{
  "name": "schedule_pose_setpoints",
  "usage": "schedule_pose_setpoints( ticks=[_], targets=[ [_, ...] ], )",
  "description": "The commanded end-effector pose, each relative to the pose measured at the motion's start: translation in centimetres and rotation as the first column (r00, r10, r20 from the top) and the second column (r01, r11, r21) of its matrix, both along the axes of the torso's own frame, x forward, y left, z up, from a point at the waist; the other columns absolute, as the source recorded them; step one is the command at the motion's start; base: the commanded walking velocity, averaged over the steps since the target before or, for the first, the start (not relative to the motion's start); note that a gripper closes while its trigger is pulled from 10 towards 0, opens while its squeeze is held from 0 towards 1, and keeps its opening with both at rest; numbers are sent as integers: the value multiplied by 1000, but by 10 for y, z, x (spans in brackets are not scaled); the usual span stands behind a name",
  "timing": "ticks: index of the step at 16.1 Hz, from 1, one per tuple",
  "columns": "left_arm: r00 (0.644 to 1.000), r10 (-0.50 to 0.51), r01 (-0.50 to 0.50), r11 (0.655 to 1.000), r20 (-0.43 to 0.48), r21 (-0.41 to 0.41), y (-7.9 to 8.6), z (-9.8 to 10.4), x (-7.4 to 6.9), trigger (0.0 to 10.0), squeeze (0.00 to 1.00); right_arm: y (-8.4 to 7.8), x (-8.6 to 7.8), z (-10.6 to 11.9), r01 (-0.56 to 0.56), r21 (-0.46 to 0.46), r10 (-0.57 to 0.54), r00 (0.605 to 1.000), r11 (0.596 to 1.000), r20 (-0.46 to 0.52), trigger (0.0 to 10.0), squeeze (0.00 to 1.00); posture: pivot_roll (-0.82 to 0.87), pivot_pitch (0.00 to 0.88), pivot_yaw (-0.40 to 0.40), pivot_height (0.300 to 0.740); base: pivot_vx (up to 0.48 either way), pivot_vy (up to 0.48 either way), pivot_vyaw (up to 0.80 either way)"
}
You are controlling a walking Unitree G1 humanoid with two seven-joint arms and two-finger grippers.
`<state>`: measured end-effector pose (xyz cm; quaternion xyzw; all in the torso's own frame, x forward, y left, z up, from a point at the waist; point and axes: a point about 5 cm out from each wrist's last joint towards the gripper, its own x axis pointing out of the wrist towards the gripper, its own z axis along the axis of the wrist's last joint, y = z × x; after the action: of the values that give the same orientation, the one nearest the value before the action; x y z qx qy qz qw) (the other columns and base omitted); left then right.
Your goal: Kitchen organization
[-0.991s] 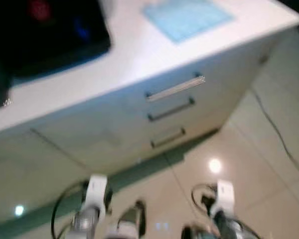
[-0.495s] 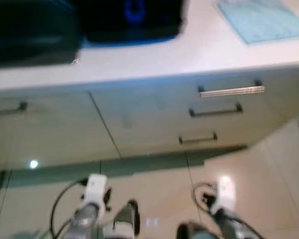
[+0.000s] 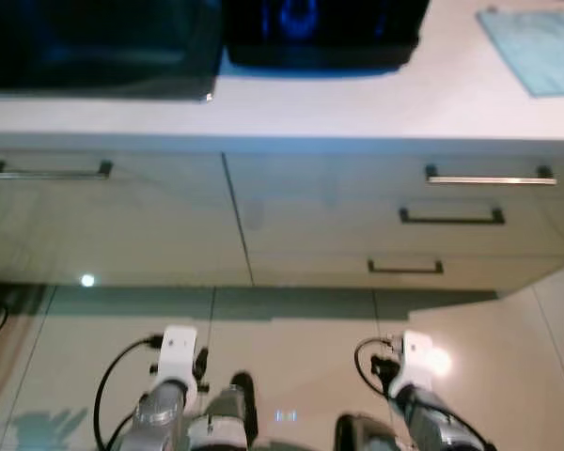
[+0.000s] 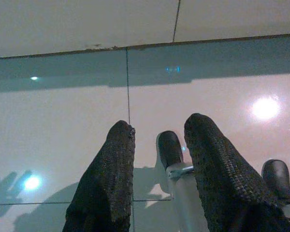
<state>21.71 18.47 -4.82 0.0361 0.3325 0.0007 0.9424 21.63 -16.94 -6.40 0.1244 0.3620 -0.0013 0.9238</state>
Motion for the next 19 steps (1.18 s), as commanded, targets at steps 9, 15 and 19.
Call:
schedule_pose_setpoints(
  ticks=[9,15,19],
  targets=[
    [998,42,-42,999,-38,11,7,-7,-11,10000,0,5,0,0,-5,30,5,1000,1000,6,10000,0,77,270,17,740,0,480,0],
    [998,44,-44,999,-33,13,7,-6,-10,10000,0,7,4,2,-16,38,15,1000,999,25,10000,0,76,267,12,740,0,480,0],
    [999,50,-50,999,-5,9,7,-2,-7,10000,0,11,10,7,-37,38,35,998,999,57,10000,0,76,261,12,740,0,480,0]
  ],
)
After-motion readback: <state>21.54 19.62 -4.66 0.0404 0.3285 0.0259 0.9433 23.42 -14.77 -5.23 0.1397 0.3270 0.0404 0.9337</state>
